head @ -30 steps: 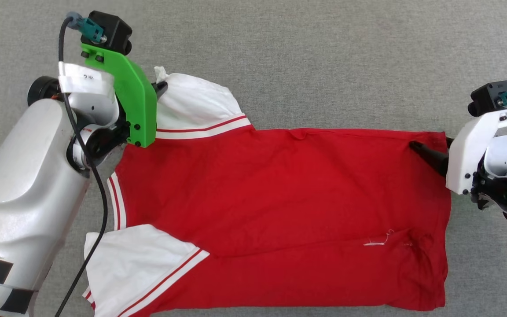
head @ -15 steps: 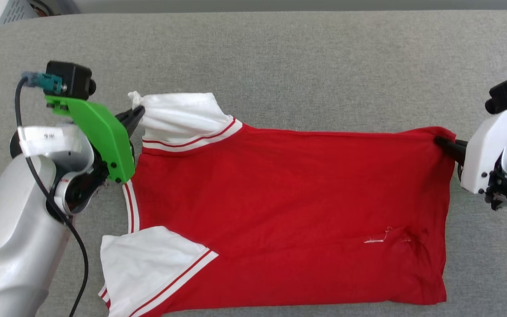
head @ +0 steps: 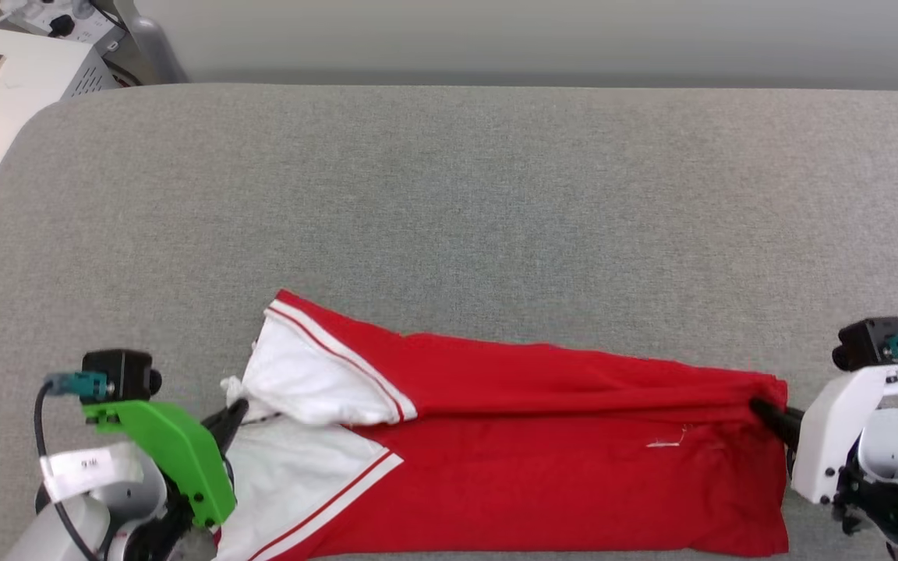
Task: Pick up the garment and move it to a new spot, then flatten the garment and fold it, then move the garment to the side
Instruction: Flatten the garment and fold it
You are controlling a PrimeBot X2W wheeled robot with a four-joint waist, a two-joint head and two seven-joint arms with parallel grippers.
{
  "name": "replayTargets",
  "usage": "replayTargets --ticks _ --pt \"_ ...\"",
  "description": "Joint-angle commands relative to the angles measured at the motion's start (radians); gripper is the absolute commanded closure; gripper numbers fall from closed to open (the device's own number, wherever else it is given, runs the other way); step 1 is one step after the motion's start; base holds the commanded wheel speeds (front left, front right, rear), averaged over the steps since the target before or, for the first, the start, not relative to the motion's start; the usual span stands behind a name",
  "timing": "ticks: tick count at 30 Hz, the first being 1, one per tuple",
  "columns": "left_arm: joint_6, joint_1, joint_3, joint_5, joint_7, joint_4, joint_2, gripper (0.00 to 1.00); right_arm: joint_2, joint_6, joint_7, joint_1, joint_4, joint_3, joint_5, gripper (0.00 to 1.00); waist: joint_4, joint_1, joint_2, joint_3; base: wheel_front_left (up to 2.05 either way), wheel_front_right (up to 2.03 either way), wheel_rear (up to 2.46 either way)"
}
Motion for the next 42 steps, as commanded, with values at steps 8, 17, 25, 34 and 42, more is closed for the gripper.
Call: replayTargets --ticks 8,17,25,34,42 --pt "0.013 0.172 0.006 -0.084 -0.037 0.048 -0.049 1.0 0.093 -0.001 -0.034 0.175 -0.025 -0.094 -0.064 0.78 0.002 0.0001 0.0 -0.021 0.0 0.0 0.0" --pt "-0.027 0.146 0.003 -0.08 -0.117 0.153 -0.108 0.0 0.146 -0.001 -0.135 0.246 -0.053 -0.106 -0.107 0.0 -0.003 0.0001 0.0 -0.034 0.0 0.0 0.0" --pt "-0.049 0.112 0.01 -0.001 -0.235 0.125 -0.095 0.0 0.167 -0.001 -0.216 0.3 -0.193 -0.149 -0.157 0.0 -0.005 0.0001 0.0 -0.061 0.0 0.0 0.0" --pt "-0.011 0.091 0.043 0.103 -0.393 0.02 -0.081 0.0 0.177 -0.001 -0.104 0.334 -0.319 -0.286 -0.191 0.0 -0.024 0.0001 0.0 -0.082 0.0 0.0 0.0" --pt "0.041 0.069 0.032 0.224 -0.523 -0.073 -0.097 0.0 0.159 -0.001 0.024 0.336 -0.319 -0.347 -0.192 0.0 -0.016 0.0001 0.0 -0.076 0.0 0.0 0.0"
